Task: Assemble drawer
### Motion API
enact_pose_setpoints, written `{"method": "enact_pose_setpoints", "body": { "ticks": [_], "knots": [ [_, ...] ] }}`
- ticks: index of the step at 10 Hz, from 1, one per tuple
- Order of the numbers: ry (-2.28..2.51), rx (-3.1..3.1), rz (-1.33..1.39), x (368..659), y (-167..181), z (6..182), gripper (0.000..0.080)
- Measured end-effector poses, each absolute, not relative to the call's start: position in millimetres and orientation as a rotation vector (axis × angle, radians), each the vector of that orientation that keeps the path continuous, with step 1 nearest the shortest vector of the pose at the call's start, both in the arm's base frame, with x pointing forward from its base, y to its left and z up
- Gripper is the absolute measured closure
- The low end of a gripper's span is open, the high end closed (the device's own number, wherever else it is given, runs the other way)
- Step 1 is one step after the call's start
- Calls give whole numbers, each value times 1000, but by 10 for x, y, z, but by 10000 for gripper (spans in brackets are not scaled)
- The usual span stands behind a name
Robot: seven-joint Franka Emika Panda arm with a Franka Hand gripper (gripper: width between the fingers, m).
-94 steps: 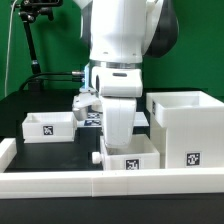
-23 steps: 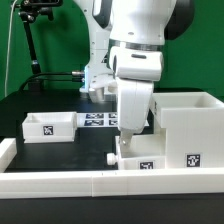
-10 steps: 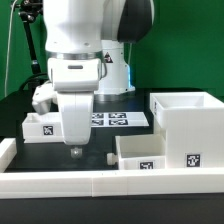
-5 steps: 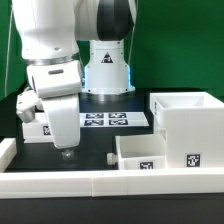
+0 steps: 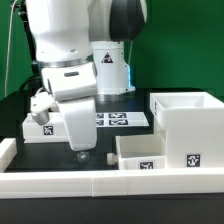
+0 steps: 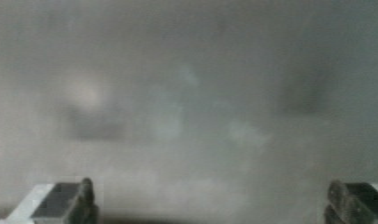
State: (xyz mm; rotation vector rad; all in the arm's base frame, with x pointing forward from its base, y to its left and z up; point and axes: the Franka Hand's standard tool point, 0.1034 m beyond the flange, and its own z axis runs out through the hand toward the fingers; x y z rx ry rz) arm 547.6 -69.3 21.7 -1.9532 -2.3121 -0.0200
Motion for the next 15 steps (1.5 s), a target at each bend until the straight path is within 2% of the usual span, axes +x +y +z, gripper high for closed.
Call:
{"method": "enact_pose_setpoints", "body": {
  "ticks": [5, 8, 10, 15],
  "knots": [
    [-2186, -2066, -11, 5503, -206, 198, 151],
    [-2144, -2114, -19, 5578, 34, 248, 151],
    [-2121, -2138, -20, 5592, 128, 260, 151],
    [-2113, -2133, -8, 5596, 111, 277, 151]
  ]
}}
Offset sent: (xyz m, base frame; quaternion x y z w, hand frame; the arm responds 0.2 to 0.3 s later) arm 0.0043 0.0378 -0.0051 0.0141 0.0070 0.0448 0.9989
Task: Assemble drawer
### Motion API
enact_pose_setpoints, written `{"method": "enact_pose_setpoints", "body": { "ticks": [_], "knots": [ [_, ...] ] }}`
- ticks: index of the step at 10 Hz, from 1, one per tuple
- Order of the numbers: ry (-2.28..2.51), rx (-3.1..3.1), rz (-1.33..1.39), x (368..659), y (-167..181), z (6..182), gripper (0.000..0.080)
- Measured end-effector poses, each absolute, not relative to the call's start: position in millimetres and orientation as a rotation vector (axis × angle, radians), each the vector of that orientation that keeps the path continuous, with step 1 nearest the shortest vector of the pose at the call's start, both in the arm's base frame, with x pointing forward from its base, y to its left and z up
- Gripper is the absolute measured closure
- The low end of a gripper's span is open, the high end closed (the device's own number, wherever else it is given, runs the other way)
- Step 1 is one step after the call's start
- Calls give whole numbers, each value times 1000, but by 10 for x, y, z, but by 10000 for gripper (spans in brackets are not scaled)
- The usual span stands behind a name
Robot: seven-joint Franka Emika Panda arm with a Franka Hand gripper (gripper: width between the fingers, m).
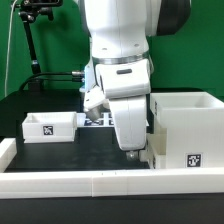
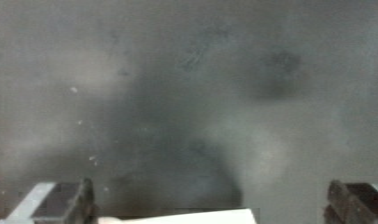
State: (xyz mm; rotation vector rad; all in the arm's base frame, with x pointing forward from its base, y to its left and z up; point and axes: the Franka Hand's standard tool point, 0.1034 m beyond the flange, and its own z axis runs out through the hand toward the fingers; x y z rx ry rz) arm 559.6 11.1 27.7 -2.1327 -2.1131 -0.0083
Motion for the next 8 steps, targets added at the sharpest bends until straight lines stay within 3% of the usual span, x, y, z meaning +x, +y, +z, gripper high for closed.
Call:
{"method": "enact_pose_setpoints", "body": {
  "ticks": [5, 8],
  "knots": [
    [-2129, -2112, -17, 5610, 200, 286, 151],
    [-2105, -2130, 3, 5549, 54, 281, 151]
  ]
}}
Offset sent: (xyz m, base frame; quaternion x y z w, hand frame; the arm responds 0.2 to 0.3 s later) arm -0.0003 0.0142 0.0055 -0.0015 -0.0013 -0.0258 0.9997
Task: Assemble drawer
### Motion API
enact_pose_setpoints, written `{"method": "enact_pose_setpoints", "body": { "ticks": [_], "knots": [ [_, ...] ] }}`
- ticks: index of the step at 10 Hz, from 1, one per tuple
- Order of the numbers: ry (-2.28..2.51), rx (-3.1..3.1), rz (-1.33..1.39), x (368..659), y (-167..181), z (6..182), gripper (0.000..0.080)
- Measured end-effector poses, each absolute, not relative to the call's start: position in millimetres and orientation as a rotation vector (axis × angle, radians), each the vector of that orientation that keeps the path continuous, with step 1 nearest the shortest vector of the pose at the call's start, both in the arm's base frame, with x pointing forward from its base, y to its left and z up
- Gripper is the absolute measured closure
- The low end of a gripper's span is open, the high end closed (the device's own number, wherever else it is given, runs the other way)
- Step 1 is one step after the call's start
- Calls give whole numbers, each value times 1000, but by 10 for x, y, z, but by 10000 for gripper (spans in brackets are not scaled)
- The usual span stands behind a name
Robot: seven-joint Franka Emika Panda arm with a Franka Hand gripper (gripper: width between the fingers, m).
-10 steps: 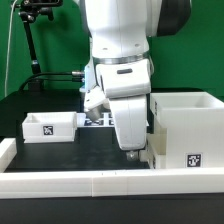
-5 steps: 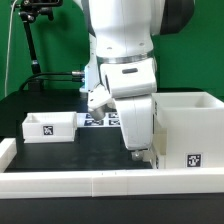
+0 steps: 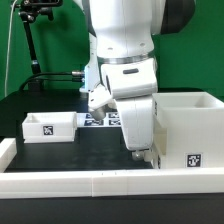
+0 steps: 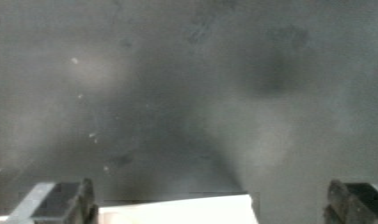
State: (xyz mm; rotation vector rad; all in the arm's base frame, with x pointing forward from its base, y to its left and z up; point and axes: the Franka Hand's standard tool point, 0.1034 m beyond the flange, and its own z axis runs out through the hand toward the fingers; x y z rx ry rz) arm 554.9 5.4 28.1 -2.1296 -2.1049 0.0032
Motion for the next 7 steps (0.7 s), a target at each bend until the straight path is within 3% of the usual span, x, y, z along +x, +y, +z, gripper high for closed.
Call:
{"method": "enact_pose_setpoints", "body": {
  "ticks": [3, 7],
  "knots": [
    [-2073, -2194, 17, 5287, -256, 448, 151],
    [-2038, -2258, 7, 5160, -546, 686, 151]
  ]
}}
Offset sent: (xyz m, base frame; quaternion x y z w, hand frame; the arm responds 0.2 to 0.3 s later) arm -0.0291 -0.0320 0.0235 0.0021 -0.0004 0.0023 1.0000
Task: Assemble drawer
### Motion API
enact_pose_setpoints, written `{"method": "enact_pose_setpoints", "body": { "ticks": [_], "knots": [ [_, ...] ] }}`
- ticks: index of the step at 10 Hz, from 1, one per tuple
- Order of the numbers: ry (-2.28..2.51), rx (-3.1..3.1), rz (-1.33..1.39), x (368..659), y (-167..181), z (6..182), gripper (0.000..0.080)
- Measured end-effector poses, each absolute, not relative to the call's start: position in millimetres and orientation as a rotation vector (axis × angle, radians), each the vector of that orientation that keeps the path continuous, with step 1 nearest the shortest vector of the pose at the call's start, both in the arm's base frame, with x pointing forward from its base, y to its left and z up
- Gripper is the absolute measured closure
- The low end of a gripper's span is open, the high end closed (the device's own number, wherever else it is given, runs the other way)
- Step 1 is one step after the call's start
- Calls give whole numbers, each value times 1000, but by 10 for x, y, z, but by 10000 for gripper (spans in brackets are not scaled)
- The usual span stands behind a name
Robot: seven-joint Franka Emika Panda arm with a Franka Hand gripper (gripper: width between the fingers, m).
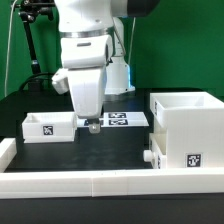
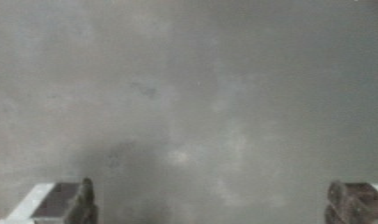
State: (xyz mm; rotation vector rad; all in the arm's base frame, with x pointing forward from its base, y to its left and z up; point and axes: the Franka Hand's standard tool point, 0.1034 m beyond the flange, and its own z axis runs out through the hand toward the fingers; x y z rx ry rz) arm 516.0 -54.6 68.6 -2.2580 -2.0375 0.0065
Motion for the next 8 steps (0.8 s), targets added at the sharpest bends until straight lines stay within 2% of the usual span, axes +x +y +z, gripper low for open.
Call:
{"method": "enact_pose_setpoints", "body": {
  "ticks": [6, 8],
  "knots": [
    [-2001, -2295, 1, 5147, -606, 678, 151],
    [-1824, -2523, -62, 4922, -774, 715, 151]
  ]
}}
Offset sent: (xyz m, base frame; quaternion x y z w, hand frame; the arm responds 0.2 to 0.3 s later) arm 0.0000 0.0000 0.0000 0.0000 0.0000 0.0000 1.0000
